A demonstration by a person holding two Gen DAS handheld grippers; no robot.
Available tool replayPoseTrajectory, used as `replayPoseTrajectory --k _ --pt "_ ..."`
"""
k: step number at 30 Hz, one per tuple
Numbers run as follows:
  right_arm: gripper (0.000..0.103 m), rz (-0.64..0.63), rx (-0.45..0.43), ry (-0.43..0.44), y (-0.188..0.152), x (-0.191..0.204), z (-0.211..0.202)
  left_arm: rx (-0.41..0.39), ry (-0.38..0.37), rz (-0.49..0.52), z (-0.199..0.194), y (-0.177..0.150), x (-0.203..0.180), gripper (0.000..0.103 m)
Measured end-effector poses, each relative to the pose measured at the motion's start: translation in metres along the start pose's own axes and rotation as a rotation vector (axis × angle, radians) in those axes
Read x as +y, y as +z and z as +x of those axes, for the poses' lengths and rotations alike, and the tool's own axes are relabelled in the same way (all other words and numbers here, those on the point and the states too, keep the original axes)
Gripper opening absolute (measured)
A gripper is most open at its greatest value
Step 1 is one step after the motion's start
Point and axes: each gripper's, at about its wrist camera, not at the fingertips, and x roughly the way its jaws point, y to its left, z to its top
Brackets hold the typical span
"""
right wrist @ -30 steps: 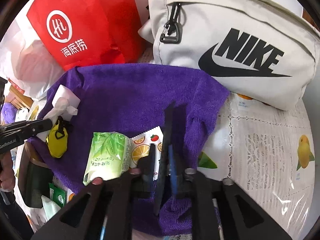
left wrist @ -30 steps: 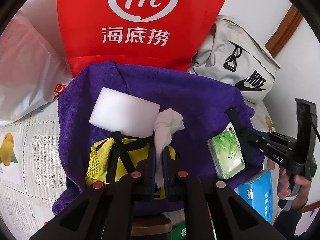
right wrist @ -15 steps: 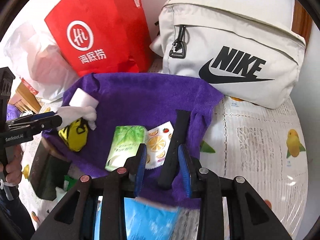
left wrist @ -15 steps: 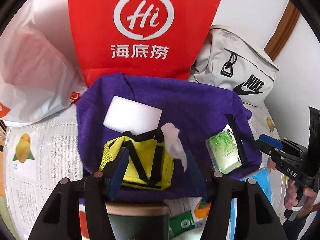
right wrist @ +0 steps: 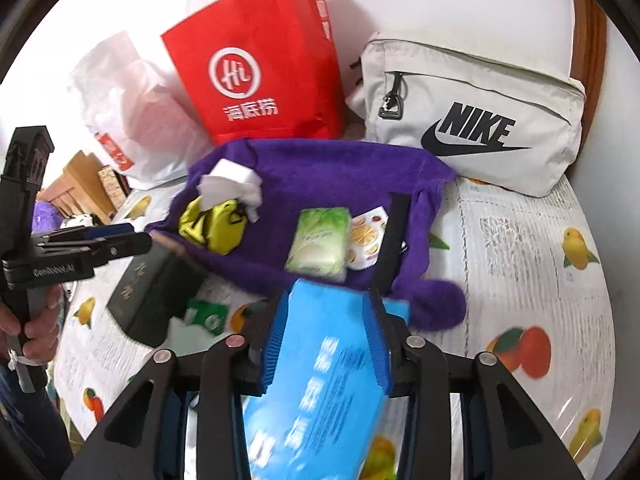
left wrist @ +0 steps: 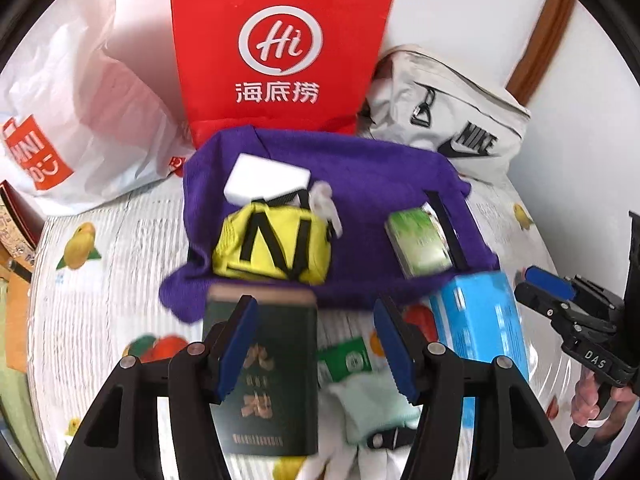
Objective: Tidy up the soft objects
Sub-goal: 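Move both tools back from the towel to the remaining gloves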
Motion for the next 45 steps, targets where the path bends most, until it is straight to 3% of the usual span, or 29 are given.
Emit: replayPoseTrajectory --k 11,21,33,38,40,42,45 --pt "0.040 -0.072 0.017 0.109 -0.059 0.049 -0.020 -0.006 0.027 -0.058 -0.035 -0.056 0.000 0.058" --pt "0.039 -0.211 0.097 0.155 -0.101 0.103 0.003 -0.013 0.020 -0.111 -0.055 -0.097 0.014 0.058" --pt "0.038 -0.295 0.160 0.028 -0.119 0.127 0.047 -0.014 -0.046 -0.139 -0.049 -0.116 0.034 0.058" --pt "0.037 -0.324 0.146 -0.033 -0.120 0.137 0.055 0.006 -0.071 -0.146 -0.040 -0.121 0.039 0.058" --pt "0.032 -0.341 0.145 -0.054 -0.120 0.140 0.056 0.010 -0.081 -0.154 -0.038 -0.121 0.042 0.058" --pt "0.017 -0.331 0.146 -0.057 -0.118 0.140 0.055 0.005 -0.092 -0.158 -0.038 -0.121 0.044 0.058" --pt "0.010 -0.304 0.163 -0.035 -0.112 0.139 0.050 -0.004 -0.105 -0.157 -0.040 -0.121 0.046 0.058"
